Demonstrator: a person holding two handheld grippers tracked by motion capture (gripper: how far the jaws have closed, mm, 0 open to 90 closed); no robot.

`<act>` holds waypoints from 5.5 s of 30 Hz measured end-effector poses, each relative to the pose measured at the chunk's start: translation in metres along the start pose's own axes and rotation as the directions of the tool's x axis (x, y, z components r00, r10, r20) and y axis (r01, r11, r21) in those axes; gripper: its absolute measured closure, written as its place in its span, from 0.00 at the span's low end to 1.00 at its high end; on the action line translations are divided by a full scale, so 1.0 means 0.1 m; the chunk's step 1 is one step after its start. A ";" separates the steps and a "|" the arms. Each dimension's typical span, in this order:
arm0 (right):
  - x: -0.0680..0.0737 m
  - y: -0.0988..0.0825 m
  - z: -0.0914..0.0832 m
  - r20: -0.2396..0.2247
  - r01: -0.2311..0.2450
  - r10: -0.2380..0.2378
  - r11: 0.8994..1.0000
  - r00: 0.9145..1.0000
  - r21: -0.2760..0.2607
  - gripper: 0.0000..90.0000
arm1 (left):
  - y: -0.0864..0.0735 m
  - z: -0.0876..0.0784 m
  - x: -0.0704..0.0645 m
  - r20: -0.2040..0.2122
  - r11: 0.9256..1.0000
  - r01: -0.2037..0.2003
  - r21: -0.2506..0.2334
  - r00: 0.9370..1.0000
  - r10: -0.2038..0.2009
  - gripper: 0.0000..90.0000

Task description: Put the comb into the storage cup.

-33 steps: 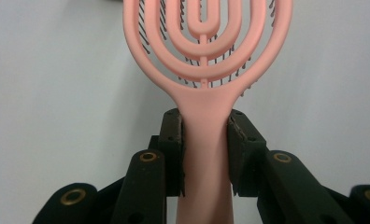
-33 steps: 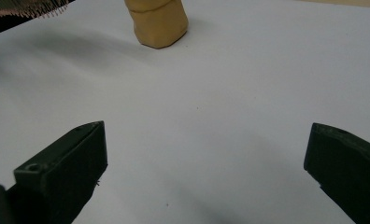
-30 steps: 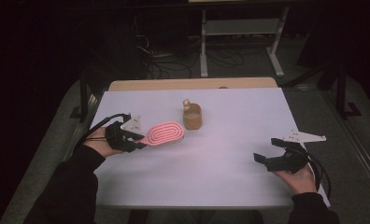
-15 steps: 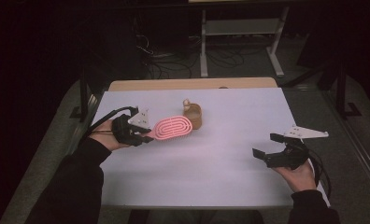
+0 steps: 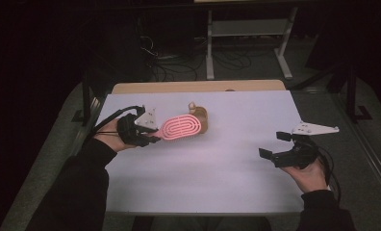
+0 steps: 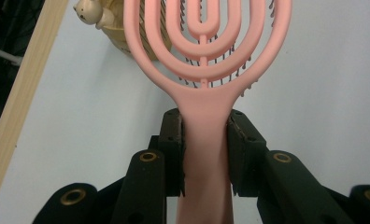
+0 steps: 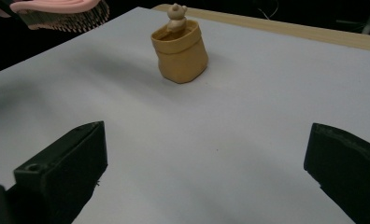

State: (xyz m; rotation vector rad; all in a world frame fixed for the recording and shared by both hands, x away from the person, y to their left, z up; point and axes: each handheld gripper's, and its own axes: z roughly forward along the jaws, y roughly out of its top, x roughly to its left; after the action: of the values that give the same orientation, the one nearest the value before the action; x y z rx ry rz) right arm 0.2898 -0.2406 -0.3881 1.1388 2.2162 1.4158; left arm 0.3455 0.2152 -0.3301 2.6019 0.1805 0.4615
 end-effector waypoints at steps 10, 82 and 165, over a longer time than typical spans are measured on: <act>0.13 0.36 0.09 -0.034 0.070 -0.068 0.997 0.997 0.031 0.00 | 0.08 0.01 0.01 -0.006 1.000 -0.008 -0.009 1.000 0.008 0.78; 0.28 1.30 0.88 -0.430 -0.276 0.354 0.932 0.830 0.233 0.40 | 0.62 0.01 -0.12 -0.145 0.970 -0.113 -0.215 0.986 0.083 0.78; 0.58 2.54 0.42 -0.185 -0.175 0.203 0.972 0.962 0.156 0.70 | -0.33 0.05 0.17 -0.015 0.830 0.316 -0.460 0.932 -0.363 0.00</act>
State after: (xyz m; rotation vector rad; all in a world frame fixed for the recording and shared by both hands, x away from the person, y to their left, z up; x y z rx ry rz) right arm 0.3962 -0.1176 -0.1800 1.3405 2.4316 1.5325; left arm 0.3619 0.2455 -0.3457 2.0322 0.5020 0.4435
